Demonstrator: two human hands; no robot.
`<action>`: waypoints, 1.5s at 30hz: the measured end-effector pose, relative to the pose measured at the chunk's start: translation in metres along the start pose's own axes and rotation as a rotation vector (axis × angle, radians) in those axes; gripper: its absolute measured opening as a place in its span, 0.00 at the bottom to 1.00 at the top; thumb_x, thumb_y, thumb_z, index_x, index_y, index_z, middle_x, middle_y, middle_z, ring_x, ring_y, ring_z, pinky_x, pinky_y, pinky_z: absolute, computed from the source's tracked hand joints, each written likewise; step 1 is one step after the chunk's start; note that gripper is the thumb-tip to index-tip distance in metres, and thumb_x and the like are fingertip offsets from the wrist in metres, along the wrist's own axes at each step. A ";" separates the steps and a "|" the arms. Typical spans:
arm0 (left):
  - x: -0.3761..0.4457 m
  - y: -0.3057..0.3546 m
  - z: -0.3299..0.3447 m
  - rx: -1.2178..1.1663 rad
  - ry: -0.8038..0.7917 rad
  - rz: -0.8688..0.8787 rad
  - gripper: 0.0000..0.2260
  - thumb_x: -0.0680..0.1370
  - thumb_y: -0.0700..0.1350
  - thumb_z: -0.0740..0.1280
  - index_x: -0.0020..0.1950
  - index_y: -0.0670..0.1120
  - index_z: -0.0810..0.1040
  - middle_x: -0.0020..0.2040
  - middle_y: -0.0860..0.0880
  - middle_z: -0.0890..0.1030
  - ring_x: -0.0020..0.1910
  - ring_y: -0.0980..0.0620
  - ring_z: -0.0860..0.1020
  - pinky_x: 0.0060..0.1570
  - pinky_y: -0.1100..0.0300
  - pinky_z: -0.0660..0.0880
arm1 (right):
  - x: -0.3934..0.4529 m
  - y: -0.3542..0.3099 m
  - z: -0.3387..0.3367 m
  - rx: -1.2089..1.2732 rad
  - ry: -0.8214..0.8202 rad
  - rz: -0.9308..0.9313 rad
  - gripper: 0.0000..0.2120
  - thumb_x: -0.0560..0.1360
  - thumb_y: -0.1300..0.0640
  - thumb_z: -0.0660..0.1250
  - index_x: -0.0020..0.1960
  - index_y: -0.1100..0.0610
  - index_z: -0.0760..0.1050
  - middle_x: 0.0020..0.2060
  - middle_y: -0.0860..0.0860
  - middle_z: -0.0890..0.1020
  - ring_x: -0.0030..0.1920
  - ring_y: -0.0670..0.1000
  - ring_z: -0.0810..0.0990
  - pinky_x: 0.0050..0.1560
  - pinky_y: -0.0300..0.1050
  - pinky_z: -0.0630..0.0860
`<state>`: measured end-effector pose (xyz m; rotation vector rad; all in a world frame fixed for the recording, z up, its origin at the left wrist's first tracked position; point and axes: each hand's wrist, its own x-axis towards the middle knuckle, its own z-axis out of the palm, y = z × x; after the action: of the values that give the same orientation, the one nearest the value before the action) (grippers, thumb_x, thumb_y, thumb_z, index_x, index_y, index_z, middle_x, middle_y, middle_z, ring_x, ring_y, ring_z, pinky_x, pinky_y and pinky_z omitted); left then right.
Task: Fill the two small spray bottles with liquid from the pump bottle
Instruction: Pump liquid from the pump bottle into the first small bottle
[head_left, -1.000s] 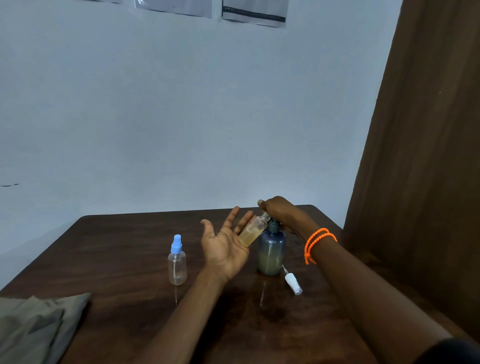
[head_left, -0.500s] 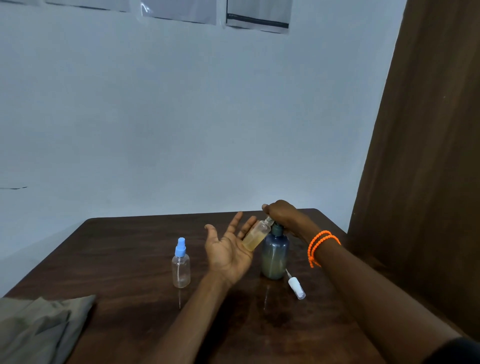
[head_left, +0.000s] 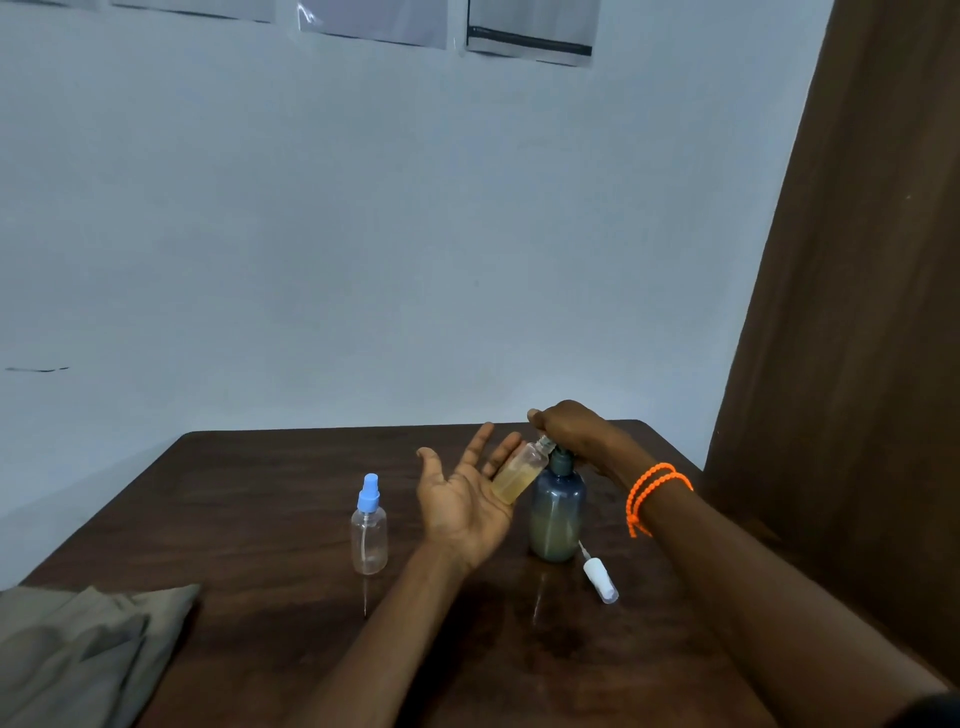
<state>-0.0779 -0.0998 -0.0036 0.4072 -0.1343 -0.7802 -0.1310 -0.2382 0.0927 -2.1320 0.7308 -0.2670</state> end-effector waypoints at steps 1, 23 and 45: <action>-0.001 0.000 0.000 -0.003 -0.002 -0.003 0.41 0.78 0.73 0.49 0.74 0.43 0.73 0.67 0.34 0.79 0.66 0.35 0.78 0.63 0.41 0.77 | 0.000 -0.002 -0.002 -0.015 0.001 -0.002 0.15 0.81 0.49 0.60 0.39 0.57 0.70 0.35 0.54 0.75 0.36 0.53 0.73 0.38 0.45 0.70; -0.002 0.001 0.002 -0.005 0.009 0.004 0.41 0.79 0.73 0.49 0.75 0.43 0.72 0.69 0.34 0.77 0.70 0.35 0.75 0.69 0.40 0.71 | -0.007 -0.006 -0.002 -0.076 0.024 -0.012 0.13 0.80 0.54 0.58 0.38 0.58 0.69 0.39 0.56 0.75 0.43 0.55 0.74 0.44 0.48 0.71; 0.000 -0.001 -0.001 0.005 0.014 -0.013 0.41 0.78 0.73 0.49 0.74 0.43 0.73 0.68 0.34 0.78 0.69 0.34 0.76 0.67 0.40 0.73 | -0.003 0.002 0.002 -0.024 0.055 -0.009 0.16 0.82 0.51 0.59 0.38 0.58 0.69 0.36 0.54 0.75 0.37 0.52 0.74 0.37 0.44 0.70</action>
<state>-0.0784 -0.1000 -0.0051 0.4189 -0.1205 -0.7902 -0.1330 -0.2357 0.0899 -2.1587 0.7603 -0.3246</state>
